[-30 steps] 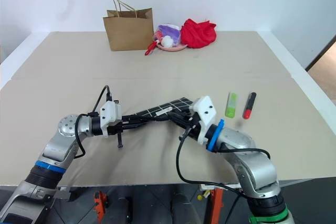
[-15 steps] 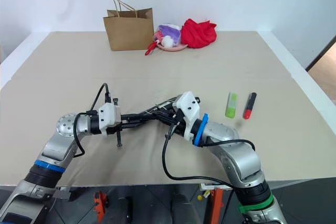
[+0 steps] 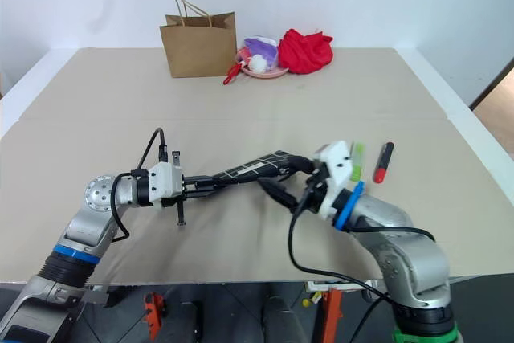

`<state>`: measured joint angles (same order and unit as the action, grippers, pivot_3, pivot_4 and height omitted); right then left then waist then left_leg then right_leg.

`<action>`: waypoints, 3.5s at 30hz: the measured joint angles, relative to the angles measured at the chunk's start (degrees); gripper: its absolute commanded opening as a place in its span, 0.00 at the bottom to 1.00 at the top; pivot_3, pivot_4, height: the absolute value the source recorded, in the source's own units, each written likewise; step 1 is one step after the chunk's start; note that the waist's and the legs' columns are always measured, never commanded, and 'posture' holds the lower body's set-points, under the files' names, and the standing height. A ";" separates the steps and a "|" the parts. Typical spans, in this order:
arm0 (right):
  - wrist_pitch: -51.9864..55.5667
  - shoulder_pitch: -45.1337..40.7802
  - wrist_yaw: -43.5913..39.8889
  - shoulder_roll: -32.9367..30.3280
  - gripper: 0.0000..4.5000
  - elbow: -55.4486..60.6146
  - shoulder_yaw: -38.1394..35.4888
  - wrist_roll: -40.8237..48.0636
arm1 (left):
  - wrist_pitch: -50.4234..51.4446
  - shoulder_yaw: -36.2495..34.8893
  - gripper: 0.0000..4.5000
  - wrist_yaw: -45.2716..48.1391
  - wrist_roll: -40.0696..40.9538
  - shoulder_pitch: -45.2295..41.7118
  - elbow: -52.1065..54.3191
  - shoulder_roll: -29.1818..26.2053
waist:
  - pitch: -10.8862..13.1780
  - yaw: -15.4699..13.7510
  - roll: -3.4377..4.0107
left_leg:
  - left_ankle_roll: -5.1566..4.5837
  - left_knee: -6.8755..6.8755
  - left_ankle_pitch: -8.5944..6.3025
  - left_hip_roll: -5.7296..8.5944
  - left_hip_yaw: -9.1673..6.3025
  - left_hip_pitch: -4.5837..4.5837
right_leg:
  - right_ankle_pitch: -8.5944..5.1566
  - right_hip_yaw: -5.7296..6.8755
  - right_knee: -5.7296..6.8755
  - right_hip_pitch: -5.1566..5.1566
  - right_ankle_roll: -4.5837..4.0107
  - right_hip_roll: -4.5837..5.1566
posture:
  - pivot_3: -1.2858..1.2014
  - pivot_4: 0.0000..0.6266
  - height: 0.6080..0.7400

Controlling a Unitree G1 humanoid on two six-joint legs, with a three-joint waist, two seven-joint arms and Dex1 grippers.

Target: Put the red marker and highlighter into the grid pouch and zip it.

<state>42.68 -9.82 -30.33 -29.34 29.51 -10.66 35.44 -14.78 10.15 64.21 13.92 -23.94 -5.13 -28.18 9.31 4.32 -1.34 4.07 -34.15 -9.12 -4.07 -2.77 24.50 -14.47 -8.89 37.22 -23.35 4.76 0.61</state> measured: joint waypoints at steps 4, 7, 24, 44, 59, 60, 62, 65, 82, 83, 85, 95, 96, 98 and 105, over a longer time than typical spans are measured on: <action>-0.46 -3.13 7.83 -0.61 1.00 -6.36 -3.63 -5.22 | -0.75 -0.03 0.00 1.11 0.40 0.04 0.02 -0.43 | 0.00 0.19 0.00 | -0.02 -0.01 0.02 0.00 0.02 -0.07 | 0.08 0.00 0.00 -0.01 -0.06 0.00 | 0.52 0.24 1.00; -2.12 -5.58 13.65 -0.10 1.00 -11.37 -3.30 -10.93 | -1.53 -0.16 0.00 1.85 1.07 0.05 0.01 -0.99 | 0.00 0.16 0.00 | -0.04 0.00 0.03 0.00 0.01 -0.07 | 0.08 0.00 0.00 -0.01 -0.06 0.00 | 0.52 0.24 1.00; -5.58 -3.69 15.49 7.73 1.00 -9.76 -2.28 -12.01 | -1.51 -1.27 0.00 -0.33 0.65 -0.28 -2.02 -0.86 | 0.02 0.14 0.03 | -0.14 0.14 -0.05 0.00 -0.01 0.00 | -0.01 0.01 0.00 -0.02 0.17 0.00 | 0.52 0.24 1.00; -1.26 -2.16 8.03 7.08 0.94 -2.95 1.04 0.26 | 0.98 -0.78 0.00 -4.64 -2.49 0.84 1.30 0.64 | 0.02 0.15 0.03 | -0.14 0.13 -0.04 0.00 -0.03 -0.02 | -0.06 0.01 0.00 -0.01 0.02 0.00 | 0.52 0.24 1.00; -2.48 -1.94 5.40 4.98 0.01 -4.00 3.27 -0.36 | 1.13 -0.71 0.00 -4.67 -2.64 0.85 1.31 0.60 | 0.02 0.13 0.03 | -0.14 0.13 -0.04 0.00 -0.03 -0.01 | -0.06 0.01 0.00 -0.01 0.03 -0.01 | 0.52 0.24 1.00; -2.56 -1.90 5.26 4.73 0.01 -3.99 3.32 -0.44 | 1.14 -0.71 0.00 -4.69 -2.65 0.85 1.31 0.60 | 0.02 0.13 0.03 | -0.14 0.12 -0.04 0.00 -0.03 -0.01 | -0.06 0.01 0.00 -0.01 0.03 0.00 | 0.52 0.24 1.00; -2.66 -1.89 5.09 4.52 0.01 -3.99 3.36 -0.65 | 1.14 -0.71 0.00 -4.72 -2.64 0.85 1.31 0.60 | 0.02 0.13 0.03 | -0.14 0.12 -0.04 0.00 -0.03 -0.01 | -0.06 0.01 0.00 -0.01 0.03 0.00 | 0.52 0.24 1.00; -2.81 -1.92 4.66 3.97 0.01 -3.81 3.51 -0.78 | 1.16 -0.71 0.00 -4.79 -2.64 0.85 1.30 0.60 | 0.02 0.13 0.03 | -0.14 0.12 -0.04 0.01 -0.03 -0.01 | -0.06 0.02 0.00 -0.01 0.03 0.00 | 0.52 0.24 1.00; 0.06 -6.50 2.93 3.97 0.01 1.76 9.29 1.56 | 1.46 -0.70 0.00 -5.19 -2.85 0.45 1.04 1.74 | 0.02 -0.04 0.03 | -0.14 0.11 -0.04 0.01 -0.18 0.04 | -0.05 0.08 0.01 -0.01 0.05 -0.05 | 0.52 0.24 1.00; 0.06 -6.50 2.93 3.97 0.01 1.76 9.29 1.56 | 1.46 -0.70 0.00 -5.19 -2.85 0.45 1.04 1.74 | 0.02 -0.04 0.03 | -0.14 0.11 -0.04 0.00 -0.18 0.04 | -0.06 0.08 0.00 -0.01 0.02 -0.05 | 0.52 0.24 1.00; 0.05 -6.55 2.88 3.95 0.01 1.65 9.75 1.31 | 1.42 -0.72 0.00 -5.19 -2.86 0.45 1.04 1.77 | 0.02 -0.04 0.03 | -0.14 0.11 -0.04 0.00 -0.18 0.03 | -0.07 0.08 0.01 -0.01 0.01 -0.05 | 0.52 0.24 1.00; 1.44 -6.58 1.15 3.78 0.01 -1.74 15.90 -0.92 | -1.84 -1.19 0.00 -7.49 -3.90 0.28 1.02 2.34 | 0.02 -0.04 0.03 | -0.13 0.11 -0.04 0.00 -0.21 0.04 | -0.01 0.11 0.01 -0.01 0.12 -0.06 | 0.52 0.24 1.00; 1.74 -6.62 1.13 3.83 0.01 -1.73 15.90 -0.90 | -2.04 -1.19 0.00 -7.49 -3.92 0.19 0.87 2.34 | 0.02 -0.03 0.03 | -0.14 0.11 -0.04 0.00 -0.23 0.04 | -0.01 0.12 0.01 -0.01 0.12 -0.06 | 0.52 0.24 1.00; 2.21 -6.86 1.21 4.12 0.01 -1.73 15.90 -0.89 | -2.38 -1.19 0.00 -7.47 -3.91 0.03 0.57 2.32 | 0.02 -0.01 0.03 | -0.14 0.11 -0.04 0.00 -0.24 0.04 | 0.00 0.12 0.01 -0.01 0.10 -0.07 | 0.52 0.24 1.00; 3.76 -9.46 2.08 5.90 0.01 -1.73 15.38 -0.61 | -2.39 -0.89 0.00 -5.81 -3.71 0.74 0.58 1.98 | 0.02 -0.01 0.03 | -0.13 0.11 -0.04 0.00 -0.25 0.04 | -0.01 0.14 0.01 0.00 0.11 -0.07 | 0.52 0.24 1.00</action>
<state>46.44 -19.28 -28.26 -23.45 27.78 4.72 34.83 -17.17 9.26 58.40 10.21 -23.21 -4.55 -26.20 9.33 4.31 -1.31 3.93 -34.05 -9.16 -4.07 -3.02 24.54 -14.47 -8.75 37.23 -23.36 4.86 0.54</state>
